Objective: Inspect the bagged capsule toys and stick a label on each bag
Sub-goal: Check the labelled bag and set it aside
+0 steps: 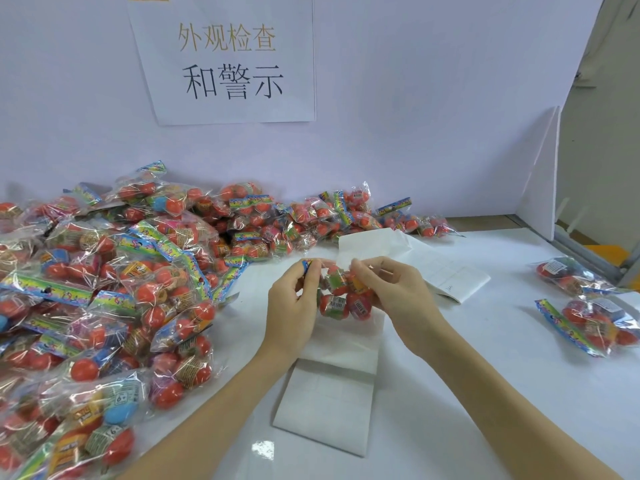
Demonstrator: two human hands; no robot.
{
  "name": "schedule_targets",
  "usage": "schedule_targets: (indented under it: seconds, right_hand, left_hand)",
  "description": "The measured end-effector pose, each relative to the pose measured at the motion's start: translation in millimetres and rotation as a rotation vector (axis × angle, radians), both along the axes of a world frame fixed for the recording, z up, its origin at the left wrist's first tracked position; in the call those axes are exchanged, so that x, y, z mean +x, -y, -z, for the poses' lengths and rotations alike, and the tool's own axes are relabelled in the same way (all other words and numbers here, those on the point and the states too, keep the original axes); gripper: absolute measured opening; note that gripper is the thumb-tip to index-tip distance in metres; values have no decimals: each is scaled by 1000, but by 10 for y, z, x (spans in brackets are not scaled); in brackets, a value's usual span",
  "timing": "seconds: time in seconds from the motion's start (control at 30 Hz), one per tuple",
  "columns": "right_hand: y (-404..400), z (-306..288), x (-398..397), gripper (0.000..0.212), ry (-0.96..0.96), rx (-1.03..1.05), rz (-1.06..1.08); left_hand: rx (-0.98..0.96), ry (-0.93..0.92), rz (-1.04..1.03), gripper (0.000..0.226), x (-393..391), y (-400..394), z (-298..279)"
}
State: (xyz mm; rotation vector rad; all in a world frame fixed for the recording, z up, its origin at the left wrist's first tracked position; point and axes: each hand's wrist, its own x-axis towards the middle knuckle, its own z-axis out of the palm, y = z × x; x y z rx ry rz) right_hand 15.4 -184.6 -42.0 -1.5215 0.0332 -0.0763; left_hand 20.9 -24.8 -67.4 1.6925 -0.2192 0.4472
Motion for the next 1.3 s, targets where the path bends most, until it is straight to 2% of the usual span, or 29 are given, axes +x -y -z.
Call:
schedule_targets:
  seconds: [0.07, 0.13, 0.3, 0.43, 0.5, 0.57, 0.63, 0.7, 0.8, 0.87, 0.97, 1.17, 1.3]
  right_hand:
    - [2, -5, -3, 28, -5, -7, 26]
    - [12, -20, -13, 28, -8, 22, 30]
    - [36, -37, -21, 24, -43, 250, -22]
    - [33, -55, -1, 34, -210, 378, -81]
    - [29, -58, 14, 43, -215, 394, -129]
    - [30, -48, 20, 52, -154, 333, -162]
    - [15, -15, 6, 50, -86, 237, -187]
    - [-15, 14, -7, 39, -61, 191, -167]
    - [16, 3, 1, 25, 18, 118, -117]
    - [49, -27, 2, 24, 70, 52, -172]
    - [30, -3, -8, 26, 97, -90, -224]
    - [4, 34, 3, 41, 109, -155, -160]
    - [2, 67, 18, 36, 181, -222, -64]
  left_hand:
    - [7, -27, -8, 30, 25, -9, 16]
    - [31, -29, -3, 33, 50, -17, 32]
    - [20, -17, 38, 34, 14, -1, -17]
    - [36, -8, 23, 45, -9, 28, -42]
    - [19, -17, -2, 44, -16, 19, -48]
    - [-67, -71, -14, 44, 5, -6, -34]
    - [-145, -117, -23, 43, 36, -40, -14]
    - [-133, -138, -32, 40, 62, -75, -1]
    - [-10, -97, -66, 15, 78, -145, -29]
    - [-29, -60, -20, 28, 107, -201, -57]
    - [-49, -27, 131, 18, 140, -231, -96]
    - [-85, -19, 78, 10, 178, -220, -72]
    - [-192, -98, 101, 15, 173, -218, -103]
